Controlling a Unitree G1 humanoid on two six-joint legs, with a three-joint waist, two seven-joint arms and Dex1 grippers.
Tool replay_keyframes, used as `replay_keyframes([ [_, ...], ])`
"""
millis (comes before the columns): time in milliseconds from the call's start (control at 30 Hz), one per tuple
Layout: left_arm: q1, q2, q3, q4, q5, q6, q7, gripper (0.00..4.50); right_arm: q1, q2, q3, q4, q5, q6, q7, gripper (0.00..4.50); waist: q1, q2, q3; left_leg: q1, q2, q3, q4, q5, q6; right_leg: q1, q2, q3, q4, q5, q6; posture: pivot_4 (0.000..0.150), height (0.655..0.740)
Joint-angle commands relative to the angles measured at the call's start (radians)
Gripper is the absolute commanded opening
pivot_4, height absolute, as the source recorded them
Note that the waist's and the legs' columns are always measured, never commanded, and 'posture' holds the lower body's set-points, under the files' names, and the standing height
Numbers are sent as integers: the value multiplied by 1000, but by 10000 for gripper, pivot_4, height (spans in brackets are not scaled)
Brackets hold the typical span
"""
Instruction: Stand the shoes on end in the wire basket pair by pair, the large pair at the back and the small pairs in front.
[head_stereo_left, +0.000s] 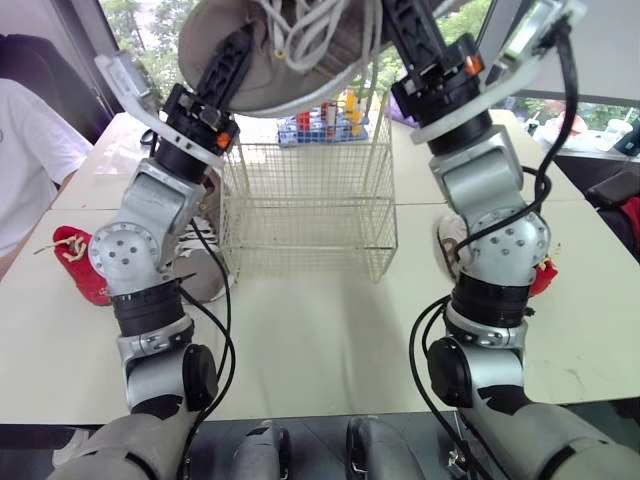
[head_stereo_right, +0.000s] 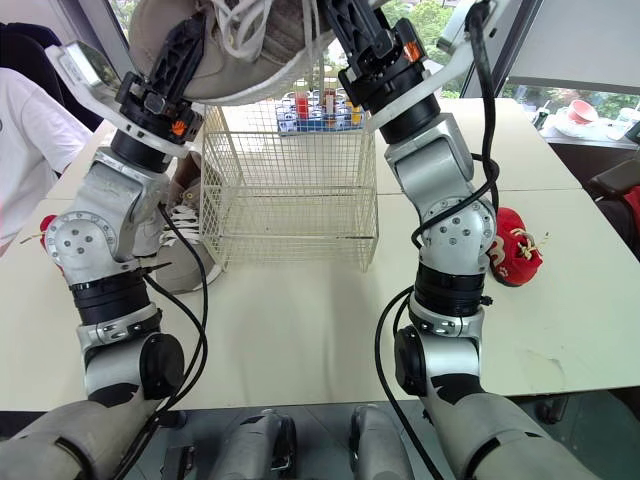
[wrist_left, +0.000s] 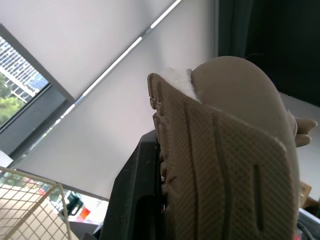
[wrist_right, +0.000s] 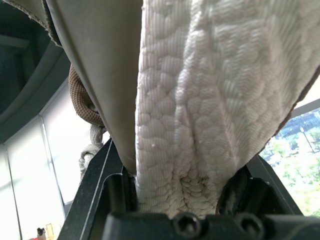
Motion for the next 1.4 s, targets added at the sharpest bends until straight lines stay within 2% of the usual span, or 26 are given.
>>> replay_keyframes([
  [33, 51, 25, -41, -91, 51, -2, 26, 29063, -75, -46, -20, 13, 28, 1, 47, 16936, -1, 0, 0, 0, 0, 0, 0, 0, 0, 0, 0, 0, 0, 0, 0, 1500, 7400],
  [133, 148, 30, -88, -228, 111, -10, 78, 44092, -164, -111, -62, 124, 23, -14, 103, 16936, -1, 0, 0, 0, 0, 0, 0, 0, 0, 0, 0, 0, 0, 0, 0, 1500, 7400],
  [167, 186, 34, -107, -287, 132, -9, 100, 44611, -195, -137, -74, 165, 14, -25, 129, 16936, -1, 0, 0, 0, 0, 0, 0, 0, 0, 0, 0, 0, 0, 0, 0, 1500, 7400],
  [300, 307, 83, -141, -485, 188, -1, 194, 44611, -317, -253, -96, 366, -56, -80, 277, 16936, 0, 0, 0, -1, 0, 0, -1, -3, 4, -1, 0, 1, -1, 0, 0, 1500, 7400],
  [433, 399, 203, -110, -596, 210, 19, 239, 44611, -431, -377, -38, 625, -208, -180, 518, 16936, 0, 0, 0, 0, 0, 1, -1, -3, 6, -1, 0, 1, -1, 0, 0, 1500, 7400],
  [533, 483, 290, -72, -655, 178, 37, 244, 44611, -510, -426, 15, 822, -331, -281, 673, 16936, -5, 0, 0, 0, 0, 2, -1, -3, 6, -1, 0, 1, -1, 0, 0, 1500, 7400],
  [667, 675, 362, -18, -743, 149, 45, 238, 44611, -593, -447, 102, 1070, -504, -434, 856, 16936, -10, 1, 0, 1, 1, 4, -2, -3, 5, -4, 1, 4, -1, 0, -1, 1500, 7400],
  [900, 864, 418, 46, -805, 39, -2, 213, 44611, -671, -425, 153, 1312, -686, -612, 985, 16936, 3, 1, 1, -1, 2, 4, -2, -3, 5, -5, -1, 4, -1, 0, -1, 1500, 7400],
  [1000, 885, 434, 58, -795, 26, -23, 203, 44611, -677, -414, 186, 1368, -765, -671, 1001, 16936, 0, 1, 1, -1, 1, 4, -1, -3, 5, -4, -2, 4, -1, 0, -1, 1500, 7400],
  [1100, 897, 454, 67, -787, 6, -37, 195, 44611, -680, -404, 181, 1411, -793, -641, 1049, 16936, -3, 1, 1, -1, 1, 4, -2, -3, 5, -4, -2, 4, -1, 0, -1, 1500, 7400],
  [1233, 895, 470, 61, -772, 2, -56, 196, 44611, -671, -391, 174, 1457, -839, -643, 1018, 16936, -3, 2, 1, -1, 1, 4, -2, -3, 4, -4, -2, 4, -1, 0, -1, 1500, 7400],
  [1300, 887, 471, 51, -764, 6, -65, 203, 45000, -662, -387, 174, 1475, -868, -657, 987, 26902, -3, 2, 1, -1, 1, 4, -2, -3, 4, -4, -2, 4, -1, 0, -1, 1500, 7400],
  [1333, 884, 471, 47, -761, 7, -69, 207, 45000, -658, -386, 172, 1482, -878, -660, 974, 29854, -3, 2, 1, -1, 1, 4, -2, -3, 4, -4, -2, 4, -1, 0, -1, 1500, 7400],
  [1400, 877, 469, 41, -755, 9, -77, 216, 45000, -654, -386, 172, 1492, -904, -673, 955, 40110, -3, 2, 1, -1, 1, 4, -2, -2, 2, -4, -2, 4, -1, 0, -1, 1500, 7400],
])
